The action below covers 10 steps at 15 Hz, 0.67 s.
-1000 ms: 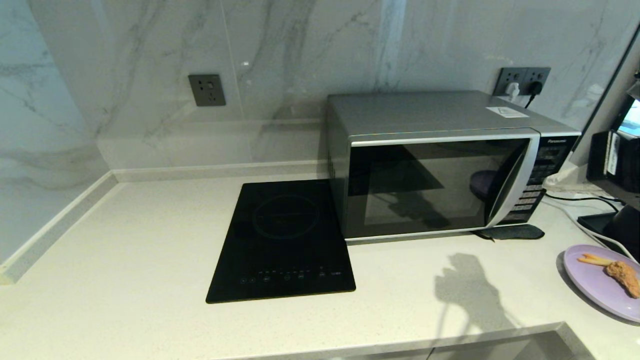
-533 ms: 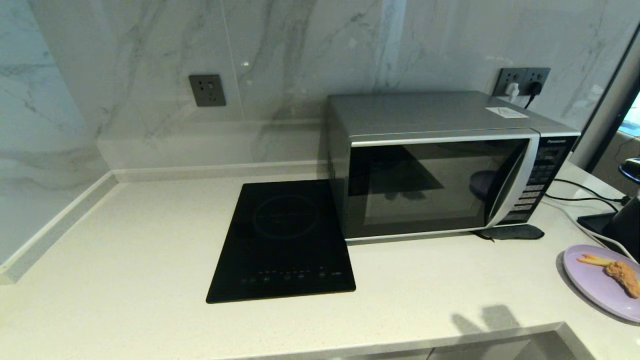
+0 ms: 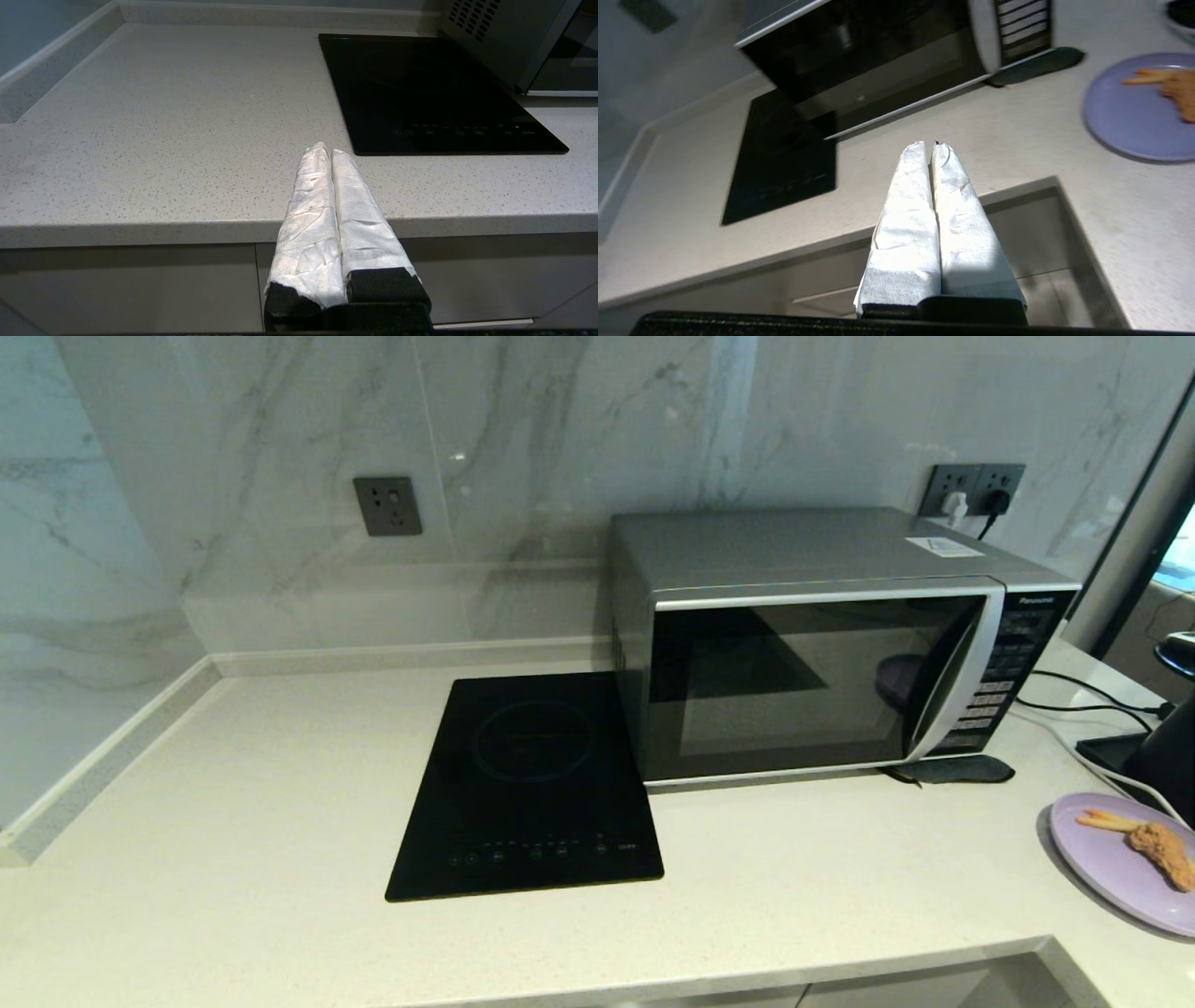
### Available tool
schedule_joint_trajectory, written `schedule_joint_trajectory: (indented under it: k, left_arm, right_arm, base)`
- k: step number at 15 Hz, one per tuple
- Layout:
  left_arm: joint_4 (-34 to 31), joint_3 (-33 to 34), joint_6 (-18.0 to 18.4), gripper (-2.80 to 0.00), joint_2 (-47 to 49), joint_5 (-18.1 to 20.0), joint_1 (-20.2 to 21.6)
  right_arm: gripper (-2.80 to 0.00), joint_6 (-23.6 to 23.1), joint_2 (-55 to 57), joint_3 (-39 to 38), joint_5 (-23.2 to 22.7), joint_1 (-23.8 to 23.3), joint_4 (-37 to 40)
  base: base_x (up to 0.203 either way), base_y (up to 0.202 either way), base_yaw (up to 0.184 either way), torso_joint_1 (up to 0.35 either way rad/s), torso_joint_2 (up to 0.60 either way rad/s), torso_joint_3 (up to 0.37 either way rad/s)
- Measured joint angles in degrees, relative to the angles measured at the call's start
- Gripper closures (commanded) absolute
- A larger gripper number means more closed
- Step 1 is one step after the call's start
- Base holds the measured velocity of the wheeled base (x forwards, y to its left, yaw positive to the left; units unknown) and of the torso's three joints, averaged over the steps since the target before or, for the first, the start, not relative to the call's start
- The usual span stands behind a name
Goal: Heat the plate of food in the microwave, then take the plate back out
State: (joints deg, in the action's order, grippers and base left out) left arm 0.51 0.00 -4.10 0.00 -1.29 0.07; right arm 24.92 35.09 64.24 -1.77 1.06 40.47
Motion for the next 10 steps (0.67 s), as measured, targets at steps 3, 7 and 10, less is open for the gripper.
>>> schedule_joint_trajectory:
  k: [3, 7, 10]
  left_arm:
    - [0.0, 0.0, 0.0, 0.00, 0.0, 0.0, 0.0]
    - [0.0, 0.0, 0.0, 0.00, 0.0, 0.0, 0.0]
    - [0.0, 0.0, 0.0, 0.00, 0.0, 0.0, 0.0]
  right_arm:
    - [0.00, 0.3, -5.7, -1.7, 6.8, -1.5, 5.5]
    - [0.00, 0.4, -13.7, -2.3, 8.4, -1.7, 13.2]
    - [0.00, 0.2, -18.6, -3.2, 8.2, -2.4, 17.1]
  base:
    - [0.000, 0.000, 0.000, 0.000, 0.00, 0.000]
    - [0.000, 0.000, 0.000, 0.000, 0.00, 0.000]
    - [0.000, 0.000, 0.000, 0.000, 0.00, 0.000]
